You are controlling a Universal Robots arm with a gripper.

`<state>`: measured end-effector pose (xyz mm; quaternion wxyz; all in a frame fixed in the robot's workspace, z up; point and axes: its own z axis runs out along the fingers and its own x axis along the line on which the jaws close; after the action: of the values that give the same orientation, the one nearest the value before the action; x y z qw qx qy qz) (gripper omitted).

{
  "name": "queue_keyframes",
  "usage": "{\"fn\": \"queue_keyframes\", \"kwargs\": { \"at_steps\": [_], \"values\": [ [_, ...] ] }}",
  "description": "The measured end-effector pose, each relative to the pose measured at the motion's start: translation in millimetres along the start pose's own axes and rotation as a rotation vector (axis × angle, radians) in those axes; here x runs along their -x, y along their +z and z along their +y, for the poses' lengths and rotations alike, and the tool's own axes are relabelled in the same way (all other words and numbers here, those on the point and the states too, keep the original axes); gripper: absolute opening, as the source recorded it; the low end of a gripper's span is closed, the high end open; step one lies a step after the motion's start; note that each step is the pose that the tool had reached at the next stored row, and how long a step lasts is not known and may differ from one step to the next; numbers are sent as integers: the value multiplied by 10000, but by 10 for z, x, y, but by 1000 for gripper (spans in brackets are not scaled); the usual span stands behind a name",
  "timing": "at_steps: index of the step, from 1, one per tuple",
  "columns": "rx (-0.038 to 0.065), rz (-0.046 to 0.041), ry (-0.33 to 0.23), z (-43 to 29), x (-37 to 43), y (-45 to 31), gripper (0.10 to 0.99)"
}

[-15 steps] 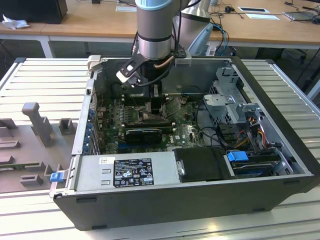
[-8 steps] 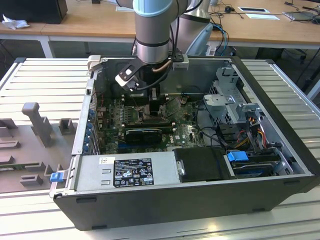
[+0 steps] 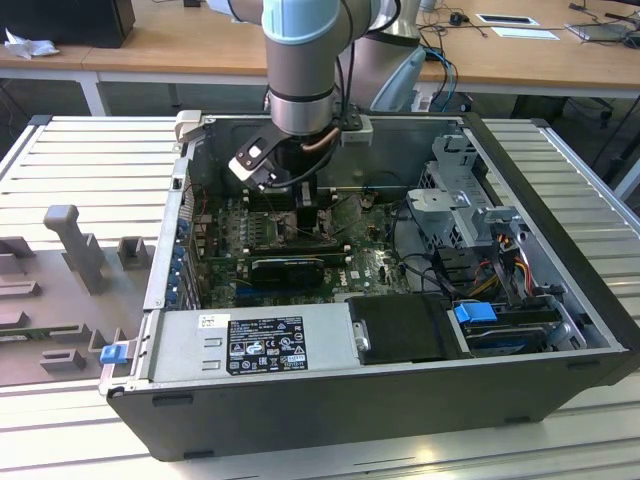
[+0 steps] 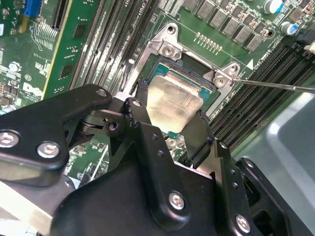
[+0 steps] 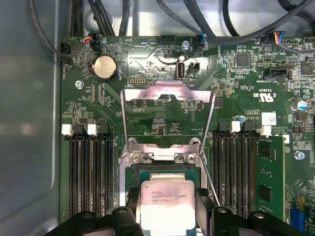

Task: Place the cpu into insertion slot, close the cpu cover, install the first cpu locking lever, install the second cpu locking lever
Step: 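Place the cpu into insertion slot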

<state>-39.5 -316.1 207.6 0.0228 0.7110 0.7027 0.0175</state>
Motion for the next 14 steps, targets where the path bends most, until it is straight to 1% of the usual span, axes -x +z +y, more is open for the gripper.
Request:
{"fn": "queue_keyframes", "kwargs": {
  "at_steps": [5, 11, 13, 14],
  "values": [
    [0, -41, -10, -2, -20, 40, 533],
    [1, -49, -11, -2, -20, 43, 533],
    [0, -51, -10, -2, -20, 46, 545],
    [0, -50, -11, -2, -20, 47, 608]
  ]
}}
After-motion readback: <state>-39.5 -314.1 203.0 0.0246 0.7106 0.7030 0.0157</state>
